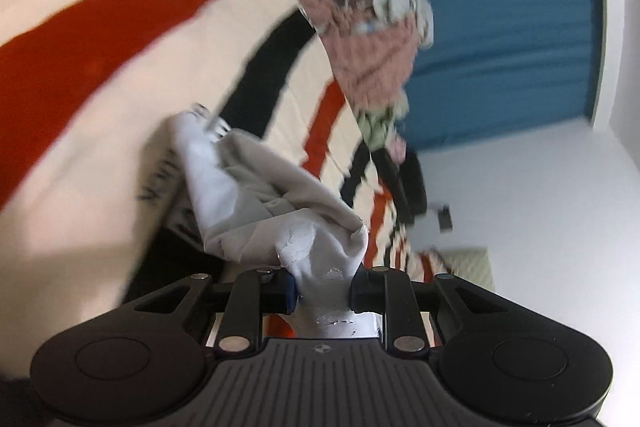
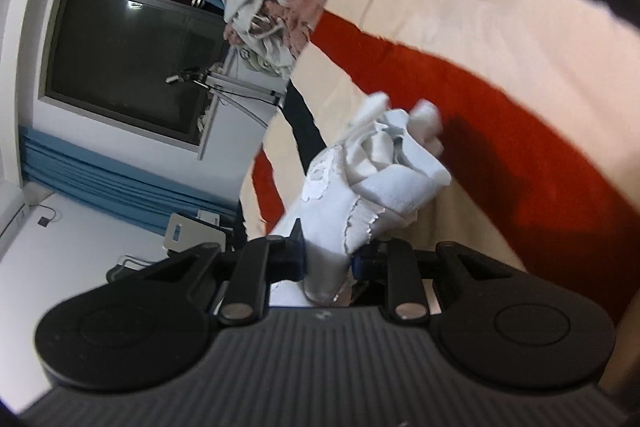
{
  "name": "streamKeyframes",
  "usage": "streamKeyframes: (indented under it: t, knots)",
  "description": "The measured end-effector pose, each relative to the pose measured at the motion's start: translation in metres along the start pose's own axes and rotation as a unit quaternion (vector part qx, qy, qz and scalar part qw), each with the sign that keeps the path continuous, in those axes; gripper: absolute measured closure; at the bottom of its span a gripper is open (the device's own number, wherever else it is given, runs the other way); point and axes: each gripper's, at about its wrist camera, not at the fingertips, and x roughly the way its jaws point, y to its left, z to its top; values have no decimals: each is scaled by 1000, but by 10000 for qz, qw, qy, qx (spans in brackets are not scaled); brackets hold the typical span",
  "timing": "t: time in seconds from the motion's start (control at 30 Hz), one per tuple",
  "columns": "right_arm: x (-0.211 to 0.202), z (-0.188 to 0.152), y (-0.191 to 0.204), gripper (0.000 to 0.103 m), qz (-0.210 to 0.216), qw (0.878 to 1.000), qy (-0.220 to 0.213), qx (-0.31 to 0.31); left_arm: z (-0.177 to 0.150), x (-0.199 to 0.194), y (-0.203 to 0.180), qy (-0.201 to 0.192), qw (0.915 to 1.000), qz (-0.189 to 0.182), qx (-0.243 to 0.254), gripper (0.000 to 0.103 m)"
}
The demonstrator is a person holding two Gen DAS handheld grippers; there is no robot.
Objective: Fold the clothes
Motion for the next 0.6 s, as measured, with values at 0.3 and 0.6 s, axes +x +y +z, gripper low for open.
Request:
streamKeyframes:
  t: [0.3, 0.6]
  knots:
    - [10, 120, -5, 79, -64, 9986, -411, 332, 43, 154, -106, 741, 9941, 285, 735, 79]
    - [84, 308, 36, 79, -143, 9918, -1237, -291, 117, 352, -223, 410, 9882, -300, 1445, 80]
